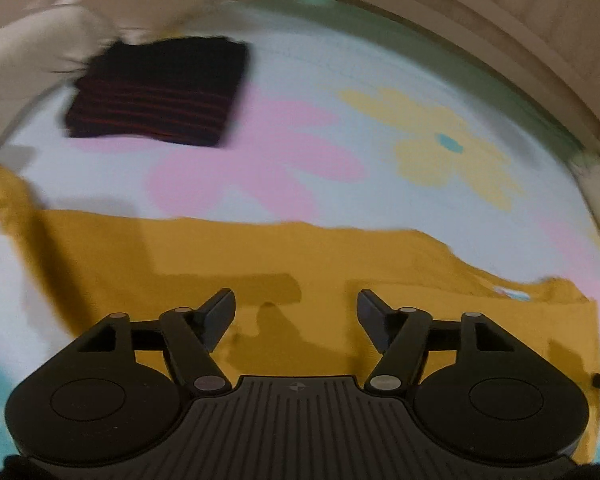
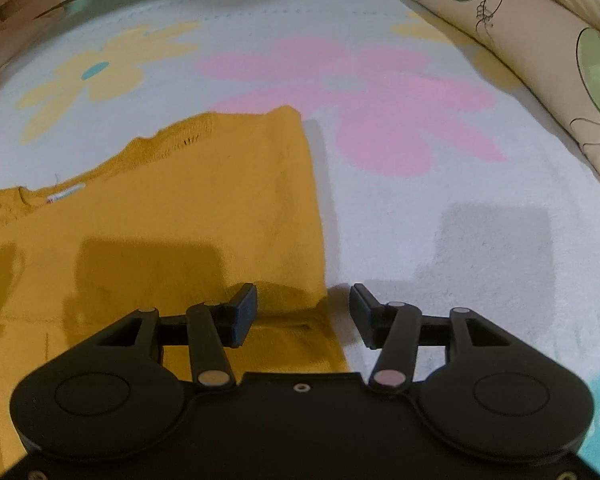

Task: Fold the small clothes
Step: 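Move the left tool to the other sleeve and close on it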

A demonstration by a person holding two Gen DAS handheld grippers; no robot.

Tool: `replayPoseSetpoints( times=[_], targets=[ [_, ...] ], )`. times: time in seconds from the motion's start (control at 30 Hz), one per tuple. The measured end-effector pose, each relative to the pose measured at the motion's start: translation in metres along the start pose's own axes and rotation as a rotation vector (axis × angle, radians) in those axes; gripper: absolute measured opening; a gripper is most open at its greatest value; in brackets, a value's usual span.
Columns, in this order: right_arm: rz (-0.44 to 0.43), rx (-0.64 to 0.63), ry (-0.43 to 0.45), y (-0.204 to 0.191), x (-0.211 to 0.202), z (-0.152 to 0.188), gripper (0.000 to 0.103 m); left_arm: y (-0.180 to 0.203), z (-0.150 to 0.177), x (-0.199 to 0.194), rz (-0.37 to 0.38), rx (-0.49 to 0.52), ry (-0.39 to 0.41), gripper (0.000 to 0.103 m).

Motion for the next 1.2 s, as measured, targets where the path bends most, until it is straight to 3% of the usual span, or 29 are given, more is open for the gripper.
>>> replayPoseSetpoints(
  times=[0.13,0.23,0.4,0.6,0.93,1.07,1.2],
  targets=[
    [-0.021,-0.004,0.044,-0.008,-0.014,-0.004,0.059,-0.053,-0.016,-0.015,-0.057,-0.09,0.067,0.068],
    [-0.051,-0.013,0.062,-0.022,-0.02,-0.007,0.059,-0.087,-0.031,-0.023,-0.073,-0.171,0.121,0.076],
    [-0.11,-0.042,0.068,-0.044,-0.031,-0.007,0.059,-0.141,-0.057,-0.023,-0.055,-0.279,0.127,0.077],
    [-0.212,-0.024,0.069,-0.07,-0.047,-0.006,0.059,-0.186,-0.081,-0.021,-0.06,-0.3,0.112,0.078],
    [-0.401,-0.118,0.093,-0.156,-0.074,0.005,0.059,-0.238,-0.083,-0.001,-0.119,-0.378,0.09,0.078],
    [-0.413,-0.163,0.096,-0.172,-0.077,0.011,0.06,-0.241,-0.083,0.009,-0.153,-0.333,0.074,0.078],
    [-0.398,-0.181,0.089,-0.175,-0.073,0.013,0.06,-0.231,-0.085,0.014,-0.141,-0.297,0.077,0.077]
  ],
)
Point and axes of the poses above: each gripper's, at about its wrist camera, not at the fingertips, and x roughly the way its jaws point, y to its right, z to its underside, the point moved 5 cm from there along x, roughly the way its jaws point, and after that the axes turned 5 degrees about y, right-handed, at the moved point
